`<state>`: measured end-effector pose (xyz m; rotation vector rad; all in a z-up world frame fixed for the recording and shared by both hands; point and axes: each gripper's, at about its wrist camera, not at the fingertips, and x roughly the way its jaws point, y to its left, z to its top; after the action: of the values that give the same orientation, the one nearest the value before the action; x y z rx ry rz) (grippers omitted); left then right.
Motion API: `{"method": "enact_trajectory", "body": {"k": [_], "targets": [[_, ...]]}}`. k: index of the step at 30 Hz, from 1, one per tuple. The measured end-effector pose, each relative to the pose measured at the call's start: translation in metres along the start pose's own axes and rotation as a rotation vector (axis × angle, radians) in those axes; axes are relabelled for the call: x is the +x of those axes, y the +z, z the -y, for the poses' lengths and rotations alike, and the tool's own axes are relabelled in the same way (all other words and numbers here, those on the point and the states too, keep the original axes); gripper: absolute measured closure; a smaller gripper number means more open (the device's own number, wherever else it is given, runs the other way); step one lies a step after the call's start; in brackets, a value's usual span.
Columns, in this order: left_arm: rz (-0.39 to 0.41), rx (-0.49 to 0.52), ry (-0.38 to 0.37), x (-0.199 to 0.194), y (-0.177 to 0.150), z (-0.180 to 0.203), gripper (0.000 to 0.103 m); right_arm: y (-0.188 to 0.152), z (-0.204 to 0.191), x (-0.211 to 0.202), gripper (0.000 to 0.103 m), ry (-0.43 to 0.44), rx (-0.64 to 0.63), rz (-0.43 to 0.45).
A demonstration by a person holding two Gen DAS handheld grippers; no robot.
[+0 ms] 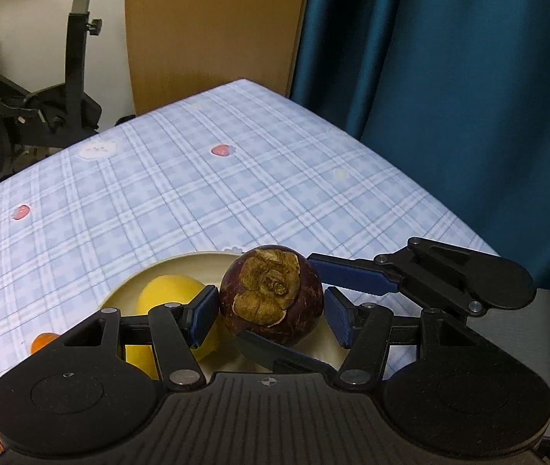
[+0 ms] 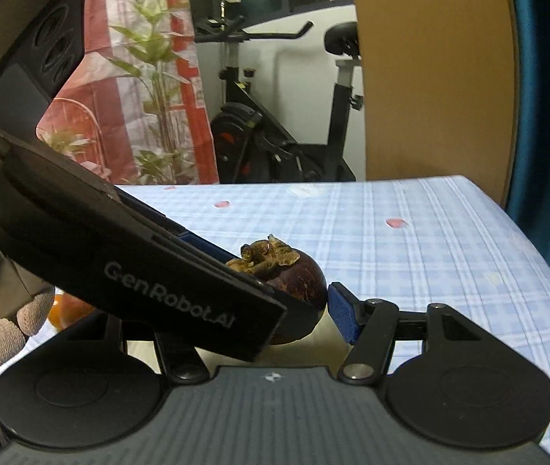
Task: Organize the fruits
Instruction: 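Carry the mangosteen onto the beige plate and open the left gripper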
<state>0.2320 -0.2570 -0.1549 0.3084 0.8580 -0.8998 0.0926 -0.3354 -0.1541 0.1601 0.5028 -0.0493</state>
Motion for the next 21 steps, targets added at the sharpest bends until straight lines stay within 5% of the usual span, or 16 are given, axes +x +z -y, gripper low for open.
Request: {"method": "enact_trajectory", "body": {"k": [21], "targets": [[0.0, 0.016, 0.011, 0.016, 0.0, -0.001, 0.044, -0.005, -0.001, 0.018, 0.043, -0.025, -0.023, -0.043]]}}
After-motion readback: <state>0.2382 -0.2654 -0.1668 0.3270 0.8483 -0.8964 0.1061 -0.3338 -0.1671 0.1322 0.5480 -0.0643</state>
